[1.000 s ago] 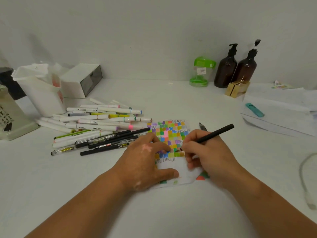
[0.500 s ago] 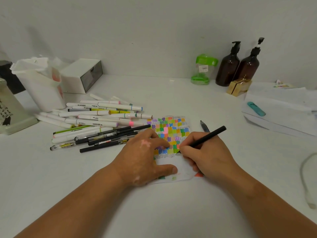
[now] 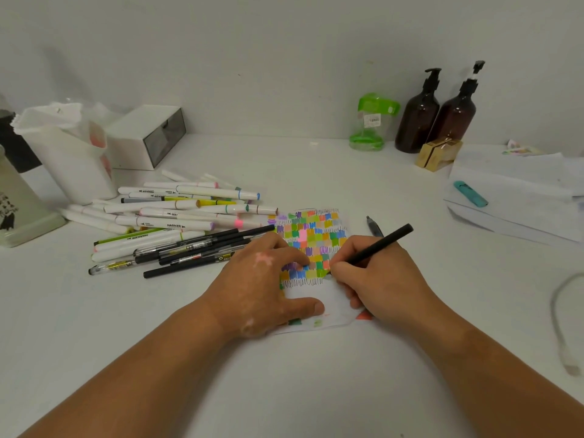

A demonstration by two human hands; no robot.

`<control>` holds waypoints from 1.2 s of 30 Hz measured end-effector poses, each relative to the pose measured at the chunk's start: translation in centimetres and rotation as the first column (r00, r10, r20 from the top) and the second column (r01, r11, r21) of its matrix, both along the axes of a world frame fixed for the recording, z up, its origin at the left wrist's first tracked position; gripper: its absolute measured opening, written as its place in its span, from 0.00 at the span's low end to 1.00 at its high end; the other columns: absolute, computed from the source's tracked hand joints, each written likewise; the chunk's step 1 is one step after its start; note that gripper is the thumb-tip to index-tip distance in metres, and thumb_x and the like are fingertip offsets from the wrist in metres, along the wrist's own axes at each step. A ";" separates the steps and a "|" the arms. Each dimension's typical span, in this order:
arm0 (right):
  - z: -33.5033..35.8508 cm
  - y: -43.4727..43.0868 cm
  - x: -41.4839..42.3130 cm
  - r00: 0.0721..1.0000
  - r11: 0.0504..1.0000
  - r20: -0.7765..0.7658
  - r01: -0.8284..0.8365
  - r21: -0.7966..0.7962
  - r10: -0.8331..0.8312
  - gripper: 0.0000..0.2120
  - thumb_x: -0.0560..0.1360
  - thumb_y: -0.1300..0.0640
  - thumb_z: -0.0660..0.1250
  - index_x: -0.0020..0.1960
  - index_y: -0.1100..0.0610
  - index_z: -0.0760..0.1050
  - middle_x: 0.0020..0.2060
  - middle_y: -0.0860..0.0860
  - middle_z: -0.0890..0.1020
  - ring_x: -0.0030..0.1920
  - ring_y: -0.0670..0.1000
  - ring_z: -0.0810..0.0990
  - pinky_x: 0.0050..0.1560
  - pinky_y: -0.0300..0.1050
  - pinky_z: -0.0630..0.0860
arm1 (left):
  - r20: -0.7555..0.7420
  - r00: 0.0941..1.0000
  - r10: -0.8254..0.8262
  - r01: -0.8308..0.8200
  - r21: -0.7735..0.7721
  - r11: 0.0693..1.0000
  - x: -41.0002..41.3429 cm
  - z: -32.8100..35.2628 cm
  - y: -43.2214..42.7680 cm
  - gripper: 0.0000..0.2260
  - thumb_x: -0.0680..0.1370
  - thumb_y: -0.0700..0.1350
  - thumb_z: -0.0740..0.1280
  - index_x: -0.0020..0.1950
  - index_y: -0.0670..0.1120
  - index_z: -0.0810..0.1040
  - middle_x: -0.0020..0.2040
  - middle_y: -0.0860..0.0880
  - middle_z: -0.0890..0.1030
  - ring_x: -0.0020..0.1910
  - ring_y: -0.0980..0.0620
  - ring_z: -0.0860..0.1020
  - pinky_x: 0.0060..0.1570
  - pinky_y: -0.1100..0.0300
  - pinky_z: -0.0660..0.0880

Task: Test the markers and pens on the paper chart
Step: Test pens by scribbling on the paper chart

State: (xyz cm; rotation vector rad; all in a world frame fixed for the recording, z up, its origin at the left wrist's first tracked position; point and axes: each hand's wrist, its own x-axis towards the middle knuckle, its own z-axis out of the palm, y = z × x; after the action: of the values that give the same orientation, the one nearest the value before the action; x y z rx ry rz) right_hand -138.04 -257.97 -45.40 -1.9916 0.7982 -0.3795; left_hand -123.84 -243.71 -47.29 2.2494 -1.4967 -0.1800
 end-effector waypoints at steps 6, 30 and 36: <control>-0.1 -0.1 0.0 1.000 1.000 0.011 0.014 -0.019 -0.013 0.05 0.75 0.56 0.72 0.40 0.51 0.80 0.26 0.45 0.81 0.24 0.46 0.80 0.26 0.35 0.75 | 0.000 1.000 0.010 -0.010 0.023 1.000 -0.1 0.1 -0.1 0.35 0.64 0.73 0.69 0.68 0.62 0.72 0.57 0.62 0.68 0.57 0.60 0.71 0.55 0.63 0.74; 2.2 -1.6 -1.2 0.801 0.920 0.597 -0.202 0.334 -0.041 0.08 0.76 0.65 0.69 0.40 0.57 0.82 0.31 0.56 0.80 0.29 0.52 0.77 0.29 0.41 0.76 | -0.702 0.686 -0.190 -0.198 -0.432 0.880 -0.1 1.8 0.2 0.09 0.73 0.54 0.68 0.50 0.56 0.84 0.42 0.52 0.85 0.38 0.59 0.79 0.40 0.65 0.76; 2.0 -1.2 -1.2 0.833 0.917 0.554 -0.226 0.329 0.007 0.03 0.74 0.62 0.71 0.42 0.57 0.83 0.32 0.56 0.81 0.30 0.51 0.79 0.30 0.41 0.76 | -0.665 0.722 -0.189 -0.177 -0.442 0.879 -0.4 2.0 0.3 0.08 0.73 0.54 0.68 0.49 0.58 0.84 0.39 0.56 0.84 0.37 0.62 0.79 0.38 0.68 0.75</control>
State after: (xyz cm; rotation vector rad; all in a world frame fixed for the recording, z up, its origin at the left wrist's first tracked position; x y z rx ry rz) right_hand -139.19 -259.22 -43.40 -1.4434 0.3424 -0.6295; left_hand -124.21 -243.46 -45.31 1.5047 -0.9799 -0.5310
